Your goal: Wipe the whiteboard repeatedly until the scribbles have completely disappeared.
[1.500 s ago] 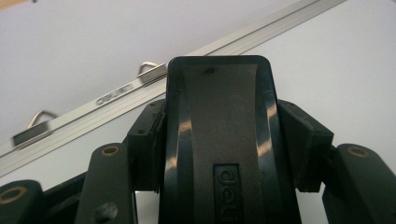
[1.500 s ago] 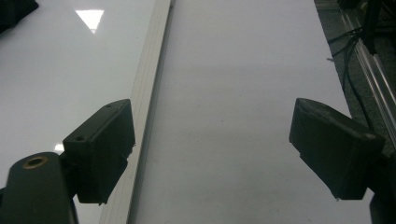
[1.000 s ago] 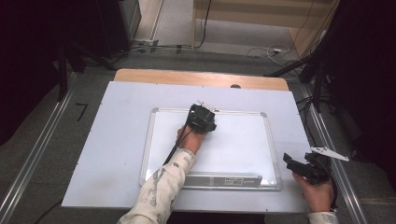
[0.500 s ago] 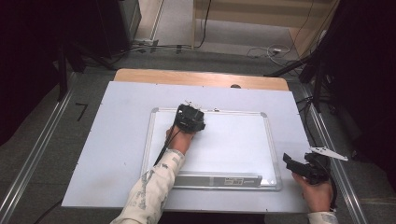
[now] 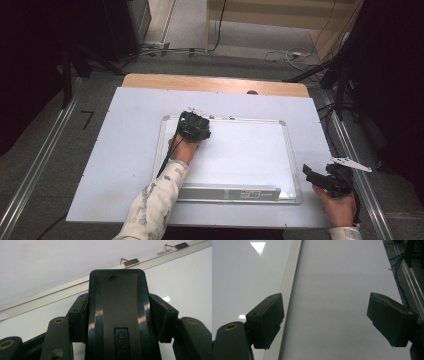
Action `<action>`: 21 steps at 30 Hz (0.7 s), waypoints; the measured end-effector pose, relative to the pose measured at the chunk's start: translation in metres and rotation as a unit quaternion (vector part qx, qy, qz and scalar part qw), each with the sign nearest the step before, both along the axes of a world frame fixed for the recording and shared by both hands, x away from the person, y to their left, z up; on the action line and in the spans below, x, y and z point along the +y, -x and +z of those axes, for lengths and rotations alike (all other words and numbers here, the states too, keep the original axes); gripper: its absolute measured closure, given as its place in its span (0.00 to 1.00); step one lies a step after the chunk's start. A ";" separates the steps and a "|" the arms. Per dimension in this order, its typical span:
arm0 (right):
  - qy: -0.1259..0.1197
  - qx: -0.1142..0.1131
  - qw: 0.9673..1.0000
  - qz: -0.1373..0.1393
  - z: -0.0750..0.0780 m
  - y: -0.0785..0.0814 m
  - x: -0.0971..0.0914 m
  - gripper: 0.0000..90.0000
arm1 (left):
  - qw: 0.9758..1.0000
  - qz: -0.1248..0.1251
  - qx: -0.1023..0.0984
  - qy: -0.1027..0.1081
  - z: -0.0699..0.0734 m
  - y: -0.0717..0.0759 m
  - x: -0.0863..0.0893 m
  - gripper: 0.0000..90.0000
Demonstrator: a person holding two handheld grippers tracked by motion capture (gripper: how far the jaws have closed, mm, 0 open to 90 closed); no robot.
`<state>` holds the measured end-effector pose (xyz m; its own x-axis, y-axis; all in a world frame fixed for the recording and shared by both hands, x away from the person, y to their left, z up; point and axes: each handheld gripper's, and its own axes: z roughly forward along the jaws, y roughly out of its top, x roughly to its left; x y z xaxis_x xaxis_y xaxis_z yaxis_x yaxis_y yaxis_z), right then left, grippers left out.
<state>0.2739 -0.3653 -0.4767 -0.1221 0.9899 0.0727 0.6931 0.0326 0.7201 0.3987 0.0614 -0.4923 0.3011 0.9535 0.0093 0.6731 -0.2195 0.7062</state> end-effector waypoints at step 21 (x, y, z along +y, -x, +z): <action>-0.001 0.001 1.000 0.000 0.000 0.000 0.001 0.14 | 1.000 0.019 -0.002 0.004 -0.001 0.004 0.029 0.45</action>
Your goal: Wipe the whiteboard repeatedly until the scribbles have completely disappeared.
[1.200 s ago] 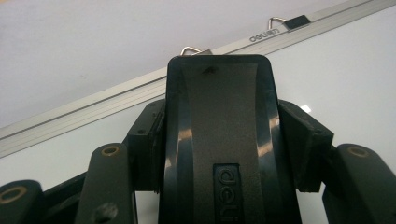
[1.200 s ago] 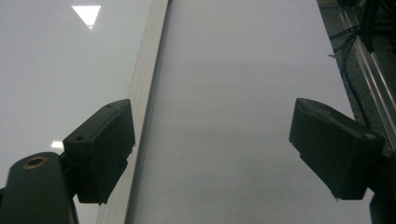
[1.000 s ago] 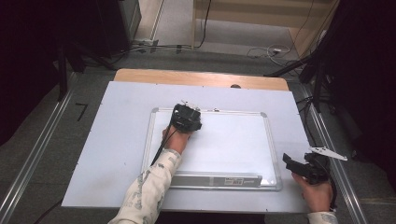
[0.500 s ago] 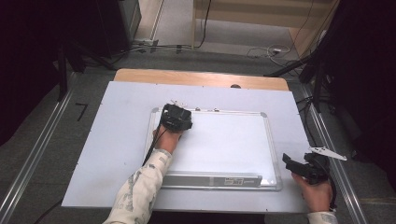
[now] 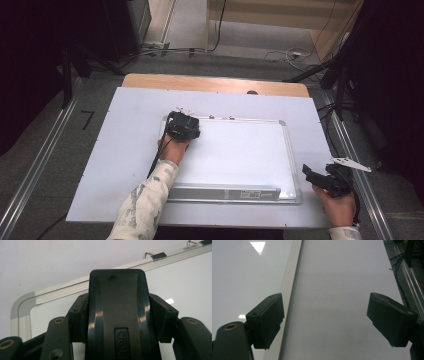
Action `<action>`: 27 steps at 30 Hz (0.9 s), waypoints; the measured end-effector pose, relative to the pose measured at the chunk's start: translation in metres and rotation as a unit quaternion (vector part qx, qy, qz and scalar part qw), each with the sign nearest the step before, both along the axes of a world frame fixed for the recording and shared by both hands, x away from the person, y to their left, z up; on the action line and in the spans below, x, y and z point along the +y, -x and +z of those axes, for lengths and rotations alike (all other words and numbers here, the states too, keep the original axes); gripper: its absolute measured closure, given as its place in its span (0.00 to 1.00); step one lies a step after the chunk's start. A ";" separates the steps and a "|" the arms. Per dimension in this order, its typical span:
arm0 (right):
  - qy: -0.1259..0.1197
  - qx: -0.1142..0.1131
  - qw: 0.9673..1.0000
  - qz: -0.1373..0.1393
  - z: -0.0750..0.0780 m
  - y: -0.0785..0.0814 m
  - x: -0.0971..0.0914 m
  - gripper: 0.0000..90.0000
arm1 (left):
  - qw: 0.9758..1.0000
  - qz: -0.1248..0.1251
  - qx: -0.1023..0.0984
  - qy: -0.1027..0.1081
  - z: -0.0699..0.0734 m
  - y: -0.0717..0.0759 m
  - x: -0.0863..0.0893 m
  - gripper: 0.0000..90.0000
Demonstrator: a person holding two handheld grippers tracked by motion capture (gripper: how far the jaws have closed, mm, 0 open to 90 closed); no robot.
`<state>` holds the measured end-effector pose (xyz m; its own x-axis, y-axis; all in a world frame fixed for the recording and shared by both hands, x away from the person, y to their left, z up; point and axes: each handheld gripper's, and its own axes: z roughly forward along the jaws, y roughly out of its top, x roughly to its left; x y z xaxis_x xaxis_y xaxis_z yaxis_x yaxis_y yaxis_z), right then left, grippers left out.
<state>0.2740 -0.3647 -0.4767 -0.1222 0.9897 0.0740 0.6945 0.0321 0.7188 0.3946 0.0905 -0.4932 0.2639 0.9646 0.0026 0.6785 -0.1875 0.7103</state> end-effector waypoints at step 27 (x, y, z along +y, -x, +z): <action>0.001 -0.002 1.000 0.004 0.001 -0.004 0.003 0.14 | 1.000 0.026 0.004 -0.003 0.001 0.008 0.014 0.45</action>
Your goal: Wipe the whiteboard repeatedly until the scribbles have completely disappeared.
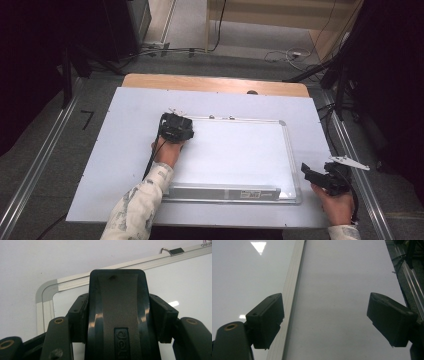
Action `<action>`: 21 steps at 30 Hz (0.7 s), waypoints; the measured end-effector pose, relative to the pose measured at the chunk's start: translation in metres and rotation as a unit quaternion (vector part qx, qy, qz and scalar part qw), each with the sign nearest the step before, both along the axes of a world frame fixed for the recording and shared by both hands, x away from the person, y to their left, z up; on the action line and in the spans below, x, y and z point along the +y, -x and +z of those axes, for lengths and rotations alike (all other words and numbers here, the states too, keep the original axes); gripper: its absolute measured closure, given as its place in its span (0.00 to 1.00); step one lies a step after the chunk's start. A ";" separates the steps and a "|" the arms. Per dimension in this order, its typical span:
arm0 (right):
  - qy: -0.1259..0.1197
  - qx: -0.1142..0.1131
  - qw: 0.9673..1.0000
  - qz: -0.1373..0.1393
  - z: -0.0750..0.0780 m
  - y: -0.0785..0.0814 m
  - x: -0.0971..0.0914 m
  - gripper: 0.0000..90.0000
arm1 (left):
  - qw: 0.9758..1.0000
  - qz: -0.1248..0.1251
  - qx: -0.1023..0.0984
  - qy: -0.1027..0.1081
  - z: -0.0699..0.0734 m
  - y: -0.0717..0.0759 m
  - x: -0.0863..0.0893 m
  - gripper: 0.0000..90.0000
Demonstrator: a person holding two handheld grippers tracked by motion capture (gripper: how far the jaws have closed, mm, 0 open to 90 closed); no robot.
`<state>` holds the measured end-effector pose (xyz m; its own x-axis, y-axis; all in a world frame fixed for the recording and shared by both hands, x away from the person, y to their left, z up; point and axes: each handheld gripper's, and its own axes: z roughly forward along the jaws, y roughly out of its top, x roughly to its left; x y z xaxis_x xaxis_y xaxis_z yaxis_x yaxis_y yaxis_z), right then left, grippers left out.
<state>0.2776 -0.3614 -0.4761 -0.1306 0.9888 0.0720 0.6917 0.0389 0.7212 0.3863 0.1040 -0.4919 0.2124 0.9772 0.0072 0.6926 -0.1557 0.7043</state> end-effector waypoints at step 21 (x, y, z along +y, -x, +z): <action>0.002 0.001 1.000 0.001 0.000 -0.002 0.003 0.14 | 0.998 0.025 -0.048 0.038 0.037 0.019 0.013 0.45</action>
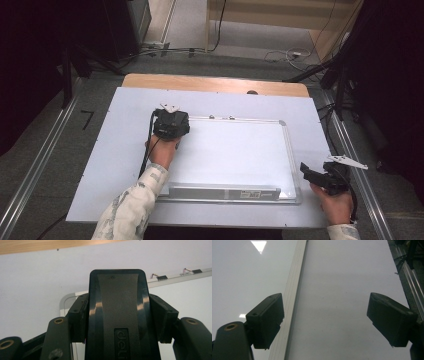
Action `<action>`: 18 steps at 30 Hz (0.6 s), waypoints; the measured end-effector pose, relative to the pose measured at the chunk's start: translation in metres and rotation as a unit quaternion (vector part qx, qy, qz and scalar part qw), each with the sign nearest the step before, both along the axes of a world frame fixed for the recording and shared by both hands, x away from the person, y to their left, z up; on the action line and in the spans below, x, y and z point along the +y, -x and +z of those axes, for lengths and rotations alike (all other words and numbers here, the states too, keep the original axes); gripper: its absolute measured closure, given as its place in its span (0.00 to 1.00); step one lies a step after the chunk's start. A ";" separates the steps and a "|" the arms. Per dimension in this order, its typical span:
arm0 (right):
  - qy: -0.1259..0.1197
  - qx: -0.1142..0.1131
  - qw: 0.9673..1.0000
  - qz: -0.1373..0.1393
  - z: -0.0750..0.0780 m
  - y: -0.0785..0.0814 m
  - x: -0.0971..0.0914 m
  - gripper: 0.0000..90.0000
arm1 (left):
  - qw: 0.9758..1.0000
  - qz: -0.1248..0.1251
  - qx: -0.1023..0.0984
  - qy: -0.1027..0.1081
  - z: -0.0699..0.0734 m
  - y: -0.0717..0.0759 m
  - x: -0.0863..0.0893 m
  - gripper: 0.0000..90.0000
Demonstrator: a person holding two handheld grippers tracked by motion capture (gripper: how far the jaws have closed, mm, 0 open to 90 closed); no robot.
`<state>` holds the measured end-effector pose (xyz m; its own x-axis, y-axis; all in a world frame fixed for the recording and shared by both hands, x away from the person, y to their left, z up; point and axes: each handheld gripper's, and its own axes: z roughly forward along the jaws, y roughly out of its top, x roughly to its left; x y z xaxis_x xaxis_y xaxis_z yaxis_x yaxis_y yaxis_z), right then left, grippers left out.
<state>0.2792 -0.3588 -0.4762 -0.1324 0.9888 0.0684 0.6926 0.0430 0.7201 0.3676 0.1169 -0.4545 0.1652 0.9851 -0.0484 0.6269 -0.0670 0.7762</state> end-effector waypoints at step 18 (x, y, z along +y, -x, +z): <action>0.001 0.000 1.000 0.003 0.000 -0.001 0.001 0.14 | 0.999 0.029 -0.004 0.014 0.002 -0.001 0.011 0.45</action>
